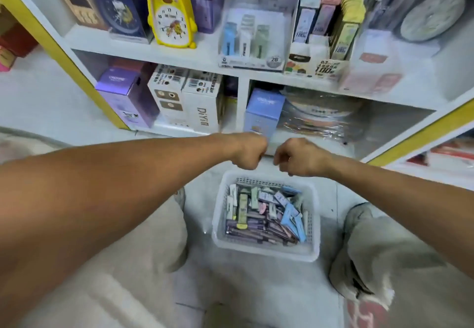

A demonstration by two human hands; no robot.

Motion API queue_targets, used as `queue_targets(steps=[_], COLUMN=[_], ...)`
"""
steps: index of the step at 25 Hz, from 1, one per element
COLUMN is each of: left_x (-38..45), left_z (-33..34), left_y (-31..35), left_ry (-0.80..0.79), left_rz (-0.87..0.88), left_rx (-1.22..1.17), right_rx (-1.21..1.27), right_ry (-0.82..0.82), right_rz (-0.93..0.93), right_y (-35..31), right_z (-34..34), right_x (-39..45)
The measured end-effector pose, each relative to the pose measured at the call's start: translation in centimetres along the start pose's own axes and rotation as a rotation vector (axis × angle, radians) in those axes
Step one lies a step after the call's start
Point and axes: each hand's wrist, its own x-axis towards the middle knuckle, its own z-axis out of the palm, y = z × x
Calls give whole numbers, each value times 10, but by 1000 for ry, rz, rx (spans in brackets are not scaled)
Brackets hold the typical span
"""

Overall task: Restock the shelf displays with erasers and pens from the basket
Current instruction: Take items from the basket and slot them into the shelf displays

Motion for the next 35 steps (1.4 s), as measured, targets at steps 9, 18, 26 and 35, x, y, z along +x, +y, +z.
queue_targets(steps=[9, 18, 26, 35], left_x=[59, 67, 84, 90], left_z=[146, 229, 242, 247], left_y=[48, 44, 43, 46], left_ry=[-176, -70, -77, -76], left_rz=[-94, -128, -142, -132], left_rx=[-151, 84, 8, 52], right_rx=[-77, -102, -53, 279], right_ry=[-147, -115, -11, -17], right_rz=[346, 298, 300, 319], right_y=[77, 87, 95, 103], right_z=[176, 250, 262, 253], right_x=[-14, -14, 9, 16])
